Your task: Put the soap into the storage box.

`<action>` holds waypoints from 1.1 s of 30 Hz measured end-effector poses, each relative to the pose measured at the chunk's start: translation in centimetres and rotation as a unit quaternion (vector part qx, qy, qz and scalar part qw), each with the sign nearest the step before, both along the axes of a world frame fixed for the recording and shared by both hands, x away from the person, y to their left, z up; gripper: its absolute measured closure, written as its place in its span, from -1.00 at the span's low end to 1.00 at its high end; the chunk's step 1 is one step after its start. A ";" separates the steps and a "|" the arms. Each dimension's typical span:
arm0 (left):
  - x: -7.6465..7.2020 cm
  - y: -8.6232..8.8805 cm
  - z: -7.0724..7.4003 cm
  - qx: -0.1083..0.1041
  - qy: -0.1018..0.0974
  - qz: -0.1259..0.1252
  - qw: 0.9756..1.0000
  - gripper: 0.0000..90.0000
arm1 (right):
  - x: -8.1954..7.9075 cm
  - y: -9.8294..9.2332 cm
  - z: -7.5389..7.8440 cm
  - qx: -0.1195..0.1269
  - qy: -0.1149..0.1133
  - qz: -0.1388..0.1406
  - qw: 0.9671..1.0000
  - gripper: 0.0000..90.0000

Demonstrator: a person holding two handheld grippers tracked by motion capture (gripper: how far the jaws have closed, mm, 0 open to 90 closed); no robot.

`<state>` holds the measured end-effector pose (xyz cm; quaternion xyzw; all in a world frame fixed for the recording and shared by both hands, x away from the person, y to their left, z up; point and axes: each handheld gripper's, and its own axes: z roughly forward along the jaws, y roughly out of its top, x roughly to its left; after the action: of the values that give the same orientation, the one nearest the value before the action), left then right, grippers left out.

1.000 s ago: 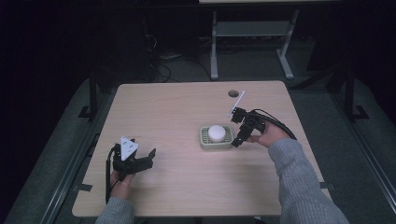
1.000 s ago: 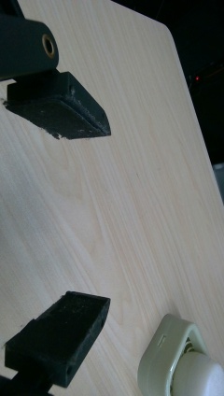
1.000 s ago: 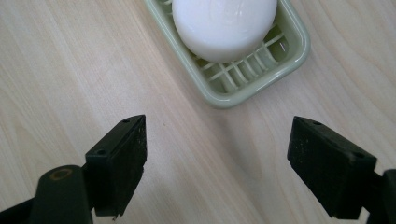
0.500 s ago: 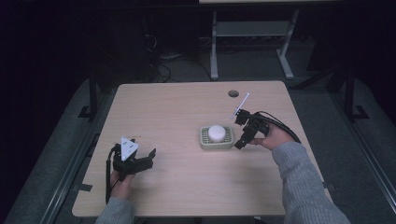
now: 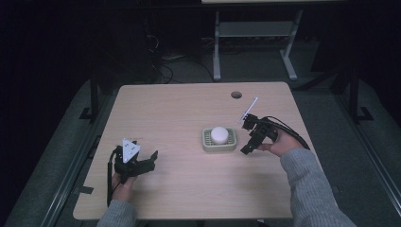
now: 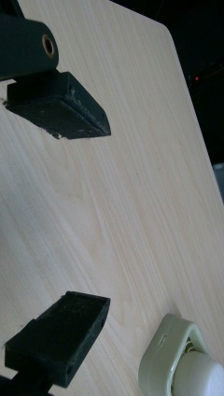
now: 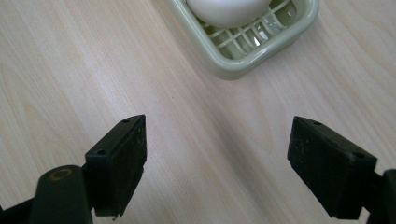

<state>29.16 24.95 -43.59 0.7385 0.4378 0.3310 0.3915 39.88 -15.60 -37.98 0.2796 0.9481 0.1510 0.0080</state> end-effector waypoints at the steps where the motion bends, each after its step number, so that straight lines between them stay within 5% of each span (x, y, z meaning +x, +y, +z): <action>1: 0.0 0.0 0.0 -0.001 -0.001 0.000 1.000 -0.67 | -0.1 -0.1 0.0 -0.001 0.002 -0.001 1.000 -0.57; 33: 0.0 -0.1 0.0 0.004 -0.003 -0.001 1.000 -0.67 | -3.0 -3.7 -1.2 0.014 -0.002 -0.032 0.999 -0.57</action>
<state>29.17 24.89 -43.60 0.7400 0.4345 0.3344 0.3897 36.91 -19.33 -39.22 0.3099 0.9364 0.1642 0.0108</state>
